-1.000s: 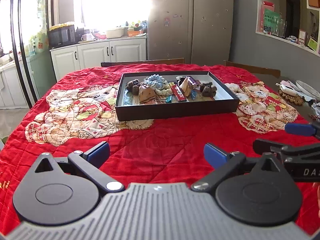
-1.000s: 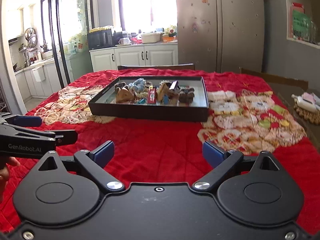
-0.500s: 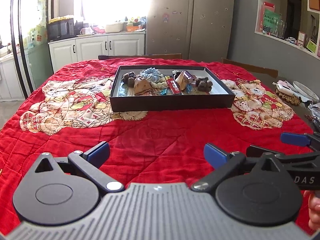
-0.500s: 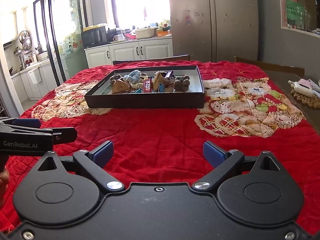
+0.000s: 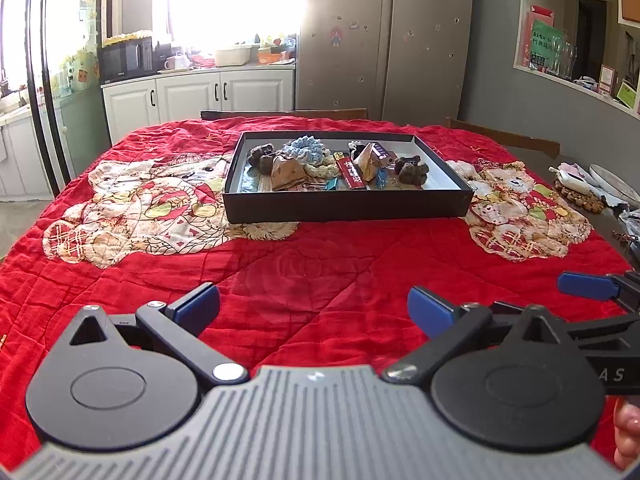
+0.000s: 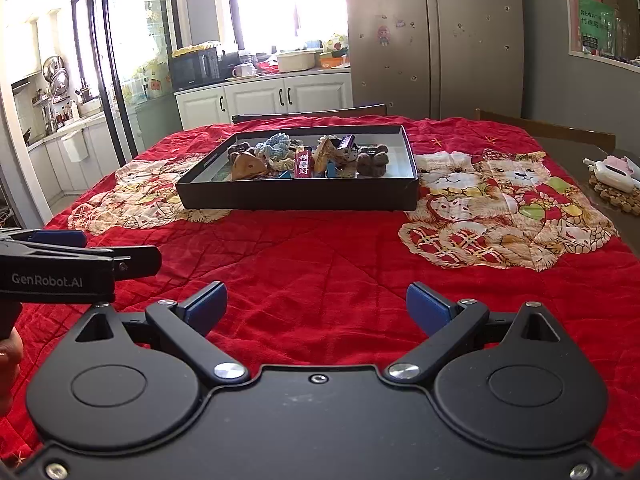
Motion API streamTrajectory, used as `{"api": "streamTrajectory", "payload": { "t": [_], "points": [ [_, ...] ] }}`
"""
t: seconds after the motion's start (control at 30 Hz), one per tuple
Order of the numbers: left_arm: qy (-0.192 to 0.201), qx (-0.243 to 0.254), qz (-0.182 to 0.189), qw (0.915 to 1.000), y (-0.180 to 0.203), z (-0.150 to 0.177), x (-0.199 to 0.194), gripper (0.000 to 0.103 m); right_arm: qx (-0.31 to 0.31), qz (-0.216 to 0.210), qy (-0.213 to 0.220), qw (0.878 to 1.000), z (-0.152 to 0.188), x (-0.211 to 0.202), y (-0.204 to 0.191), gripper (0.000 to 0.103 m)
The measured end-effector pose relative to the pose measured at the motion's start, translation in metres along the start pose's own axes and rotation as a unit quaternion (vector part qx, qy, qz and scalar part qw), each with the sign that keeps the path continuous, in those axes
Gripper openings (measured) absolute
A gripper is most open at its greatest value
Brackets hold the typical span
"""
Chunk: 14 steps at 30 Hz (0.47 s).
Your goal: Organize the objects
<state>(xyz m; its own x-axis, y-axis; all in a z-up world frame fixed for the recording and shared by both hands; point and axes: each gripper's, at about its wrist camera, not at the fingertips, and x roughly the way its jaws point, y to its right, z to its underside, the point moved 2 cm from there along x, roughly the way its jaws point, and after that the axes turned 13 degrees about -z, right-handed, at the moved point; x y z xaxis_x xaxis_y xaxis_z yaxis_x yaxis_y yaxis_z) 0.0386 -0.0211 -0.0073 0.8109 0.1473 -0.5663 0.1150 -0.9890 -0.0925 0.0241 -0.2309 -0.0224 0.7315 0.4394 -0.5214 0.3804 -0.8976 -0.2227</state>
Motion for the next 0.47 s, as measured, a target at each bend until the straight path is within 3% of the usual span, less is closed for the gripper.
{"api": "streamTrajectory", "payload": {
  "t": [0.47],
  "points": [
    [0.002,-0.002,0.017,0.9998,0.0009,0.002,0.004,0.103,0.007,-0.002,-0.007,1.0,0.0042,0.0055,0.0026,0.097]
  ]
}}
